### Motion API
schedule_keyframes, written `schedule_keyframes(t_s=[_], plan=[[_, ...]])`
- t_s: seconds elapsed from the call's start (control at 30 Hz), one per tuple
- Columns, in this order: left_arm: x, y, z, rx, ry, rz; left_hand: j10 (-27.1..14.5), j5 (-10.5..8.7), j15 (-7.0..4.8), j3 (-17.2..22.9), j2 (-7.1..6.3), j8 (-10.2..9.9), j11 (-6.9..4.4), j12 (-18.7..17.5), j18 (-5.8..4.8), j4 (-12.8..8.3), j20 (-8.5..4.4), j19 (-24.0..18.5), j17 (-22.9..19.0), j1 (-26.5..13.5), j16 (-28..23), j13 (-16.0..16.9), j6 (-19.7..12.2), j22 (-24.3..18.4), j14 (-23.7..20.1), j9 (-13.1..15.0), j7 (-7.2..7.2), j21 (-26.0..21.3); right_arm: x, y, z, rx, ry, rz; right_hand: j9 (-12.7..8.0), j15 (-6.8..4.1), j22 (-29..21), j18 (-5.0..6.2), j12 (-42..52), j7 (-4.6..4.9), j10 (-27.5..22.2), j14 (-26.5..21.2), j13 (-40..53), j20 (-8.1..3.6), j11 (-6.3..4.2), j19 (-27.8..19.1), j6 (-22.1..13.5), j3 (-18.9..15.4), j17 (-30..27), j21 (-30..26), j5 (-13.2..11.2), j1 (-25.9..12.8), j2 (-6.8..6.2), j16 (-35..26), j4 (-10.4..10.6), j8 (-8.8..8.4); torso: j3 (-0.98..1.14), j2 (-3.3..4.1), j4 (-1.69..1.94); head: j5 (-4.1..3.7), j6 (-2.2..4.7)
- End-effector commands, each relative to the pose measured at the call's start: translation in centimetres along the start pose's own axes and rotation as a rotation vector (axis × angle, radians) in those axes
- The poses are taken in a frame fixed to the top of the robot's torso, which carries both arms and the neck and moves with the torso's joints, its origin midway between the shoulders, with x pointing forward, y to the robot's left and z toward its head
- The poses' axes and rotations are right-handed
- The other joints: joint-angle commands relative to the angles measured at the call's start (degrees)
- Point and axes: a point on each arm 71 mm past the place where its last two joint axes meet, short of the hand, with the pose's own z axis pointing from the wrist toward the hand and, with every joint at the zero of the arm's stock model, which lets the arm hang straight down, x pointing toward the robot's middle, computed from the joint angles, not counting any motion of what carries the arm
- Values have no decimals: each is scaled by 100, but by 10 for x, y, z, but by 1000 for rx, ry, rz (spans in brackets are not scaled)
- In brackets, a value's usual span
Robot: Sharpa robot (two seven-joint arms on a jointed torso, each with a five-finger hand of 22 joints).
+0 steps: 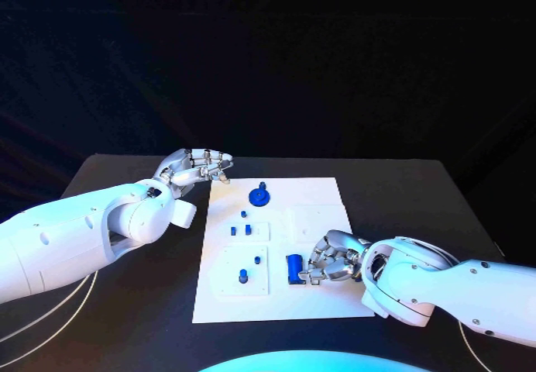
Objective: Assemble the parts on the task board
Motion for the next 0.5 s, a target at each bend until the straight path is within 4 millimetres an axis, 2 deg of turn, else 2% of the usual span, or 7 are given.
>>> schedule_keyframes(t_s=[0.03,0.1,0.23,0.33,0.5], plan=[[2,-1,0,7,12,-7,-38,26,3,34,11,23,-11,19,43,0,-15,-42,7,33,36,7,-45,5,-41,2,38,-17,-4,1,-5,-36,-35,7,0,-31,1509,-82,4,-3,444,483,1281,-35,-34,610,-9,3,900,26,-15,-22,-57,0,-4,2,1,-2,-3,-7,-1],[1,-1,0,7,14,-8,-38,26,3,34,11,23,-11,19,43,0,-15,-42,7,33,36,7,-45,5,-41,2,38,-17,-9,0,-9,-48,-59,18,-13,-19,1509,-82,-24,22,429,474,1262,-30,-16,610,-70,-1,859,26,-12,-22,-97,-14,-3,-33,-1,-6,-6,-27,0],[2,-1,-1,14,27,-12,-49,24,7,39,2,31,-8,28,41,-9,-14,-49,7,38,42,6,-46,16,-54,2,40,-12,-25,-5,-16,-59,-116,26,-96,80,1509,-82,-117,166,374,465,1204,41,106,610,-360,49,814,26,-7,101,-173,-33,-15,-249,-4,-6,-10,-59,11],[2,-2,-1,20,36,-15,-60,20,12,31,-21,35,-5,31,38,-12,-11,-59,6,30,43,4,-51,20,-67,2,41,-13,-39,-14,-22,-51,-158,5,-136,127,1509,-82,-141,227,359,463,1189,81,160,610,-479,76,805,26,-8,187,-204,-36,-27,-359,-6,-8,-4,-91,23],[-1,-2,-3,22,35,-15,-65,20,16,26,-29,37,-4,36,36,-7,-8,-66,7,19,47,3,-57,23,-73,1,41,-16,-58,-36,-35,5,-196,-53,-137,141,1509,-82,-165,230,345,462,1174,100,169,610,-433,109,804,26,-5,239,-185,-37,-26,-362,-2,-1,-2,-249,15]])
